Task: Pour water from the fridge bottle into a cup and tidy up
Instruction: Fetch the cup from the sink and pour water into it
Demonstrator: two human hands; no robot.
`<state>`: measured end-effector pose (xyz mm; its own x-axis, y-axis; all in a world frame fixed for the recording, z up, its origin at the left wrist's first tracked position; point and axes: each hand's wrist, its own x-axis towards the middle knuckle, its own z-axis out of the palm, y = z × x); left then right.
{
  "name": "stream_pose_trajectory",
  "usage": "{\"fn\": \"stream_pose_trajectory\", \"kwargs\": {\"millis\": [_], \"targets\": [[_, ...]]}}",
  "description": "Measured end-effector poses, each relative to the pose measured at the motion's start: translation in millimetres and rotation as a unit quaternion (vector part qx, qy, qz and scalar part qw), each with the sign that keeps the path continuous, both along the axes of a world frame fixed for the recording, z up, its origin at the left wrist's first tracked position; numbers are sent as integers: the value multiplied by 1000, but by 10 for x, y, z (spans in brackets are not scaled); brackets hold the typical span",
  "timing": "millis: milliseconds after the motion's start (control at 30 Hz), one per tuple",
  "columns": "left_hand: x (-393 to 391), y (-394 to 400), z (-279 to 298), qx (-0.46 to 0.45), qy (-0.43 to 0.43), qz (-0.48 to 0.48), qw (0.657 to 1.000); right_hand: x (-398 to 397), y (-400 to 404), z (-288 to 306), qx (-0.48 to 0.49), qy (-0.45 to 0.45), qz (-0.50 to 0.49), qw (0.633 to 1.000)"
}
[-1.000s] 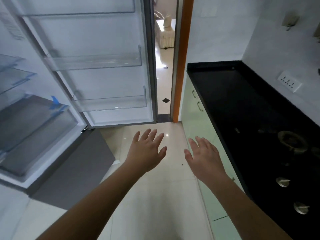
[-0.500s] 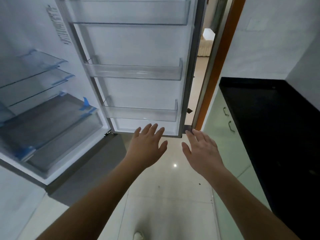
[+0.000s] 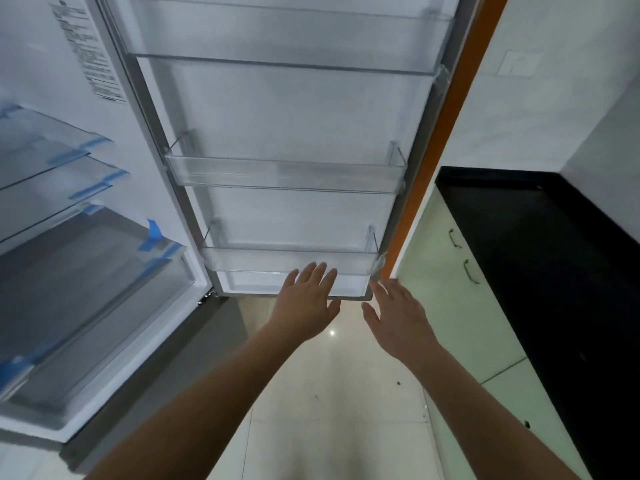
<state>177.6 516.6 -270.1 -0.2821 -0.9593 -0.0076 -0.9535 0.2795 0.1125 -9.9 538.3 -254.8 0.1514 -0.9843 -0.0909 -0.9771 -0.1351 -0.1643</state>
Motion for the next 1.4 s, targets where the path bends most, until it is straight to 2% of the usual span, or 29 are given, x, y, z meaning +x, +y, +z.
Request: {"fn": "stream_pose_trajectory", "kwargs": {"millis": [200,567,700,867,1067,1400], "targets": [[-86,-430,-219,6,5,-9,1000,-95,-363,-142,1,-7,-1,1000],[-457,-831,-566,10,-25,43,999,-353,-1006,-476,3,-26,62,998],[-535,-900,-588,-15,-30,70,997,-535,-1251,-537,12,-84,60,995],[-635,-788,-647,-22,-30,100,994,-644,-1386,-616,-29,-142,86,986],[-639,-590,-661,-16,-31,119,992,-605,-1215,-770,9,-139,136,981],[-382,57,-663,-6,-11,127,992,-336,-389,-923,-36,-124,151,980]]}}
